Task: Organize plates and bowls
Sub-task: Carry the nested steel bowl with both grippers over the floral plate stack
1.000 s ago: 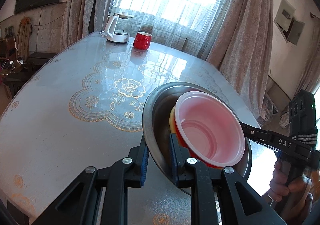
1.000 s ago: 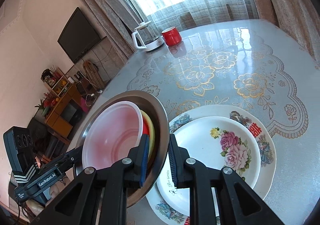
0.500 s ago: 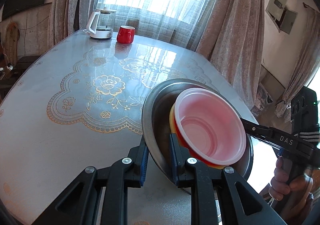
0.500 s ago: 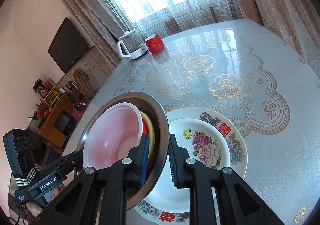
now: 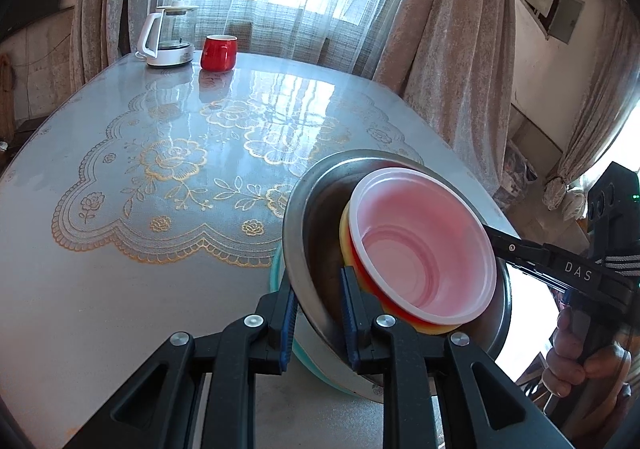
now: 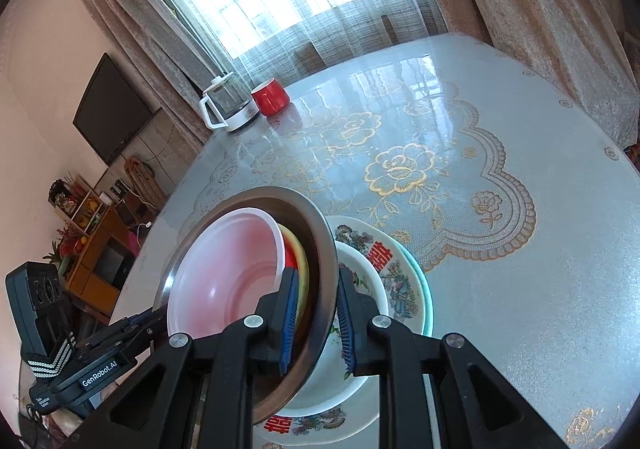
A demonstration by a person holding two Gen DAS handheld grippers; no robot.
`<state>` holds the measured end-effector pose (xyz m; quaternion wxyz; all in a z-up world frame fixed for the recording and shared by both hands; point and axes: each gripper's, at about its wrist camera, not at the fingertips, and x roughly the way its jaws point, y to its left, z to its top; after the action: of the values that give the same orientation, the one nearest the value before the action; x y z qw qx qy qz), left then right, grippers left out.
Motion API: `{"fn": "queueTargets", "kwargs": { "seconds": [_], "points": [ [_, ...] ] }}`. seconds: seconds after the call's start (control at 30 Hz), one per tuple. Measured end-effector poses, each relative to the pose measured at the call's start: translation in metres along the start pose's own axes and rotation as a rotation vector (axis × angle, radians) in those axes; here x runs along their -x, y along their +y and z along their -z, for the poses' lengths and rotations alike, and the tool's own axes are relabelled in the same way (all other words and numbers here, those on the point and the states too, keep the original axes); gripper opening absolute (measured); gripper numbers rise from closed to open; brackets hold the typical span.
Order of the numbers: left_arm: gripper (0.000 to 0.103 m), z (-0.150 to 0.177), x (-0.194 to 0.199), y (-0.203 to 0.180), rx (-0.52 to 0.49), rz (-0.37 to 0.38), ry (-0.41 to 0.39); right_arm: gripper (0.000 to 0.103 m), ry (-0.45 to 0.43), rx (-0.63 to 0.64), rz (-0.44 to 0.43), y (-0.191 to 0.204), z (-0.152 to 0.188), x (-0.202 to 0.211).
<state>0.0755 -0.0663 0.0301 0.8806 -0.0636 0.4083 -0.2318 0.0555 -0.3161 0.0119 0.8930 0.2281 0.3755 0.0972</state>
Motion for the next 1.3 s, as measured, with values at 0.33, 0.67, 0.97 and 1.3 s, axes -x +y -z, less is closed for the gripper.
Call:
{"fn": "queueTargets", "kwargs": {
  "seconds": [0.33, 0.67, 0.97, 1.3],
  "points": [
    [0.021, 0.002, -0.012, -0.008, -0.013, 0.002, 0.031, 0.020, 0.009, -0.031, 0.012, -0.017, 0.004, 0.000],
    [0.021, 0.004, -0.020, -0.009, -0.015, -0.007, 0.051, 0.020, 0.015, -0.041, 0.017, -0.021, 0.005, -0.004],
    [0.021, 0.009, -0.024, -0.009, -0.013, -0.010, 0.067, 0.020, 0.028, -0.048, 0.032, -0.024, 0.008, -0.015],
    [0.021, 0.009, -0.024, -0.008, -0.007, -0.009, 0.065, 0.020, 0.023, -0.041, 0.037, -0.026, 0.011, -0.015]
  ]
}}
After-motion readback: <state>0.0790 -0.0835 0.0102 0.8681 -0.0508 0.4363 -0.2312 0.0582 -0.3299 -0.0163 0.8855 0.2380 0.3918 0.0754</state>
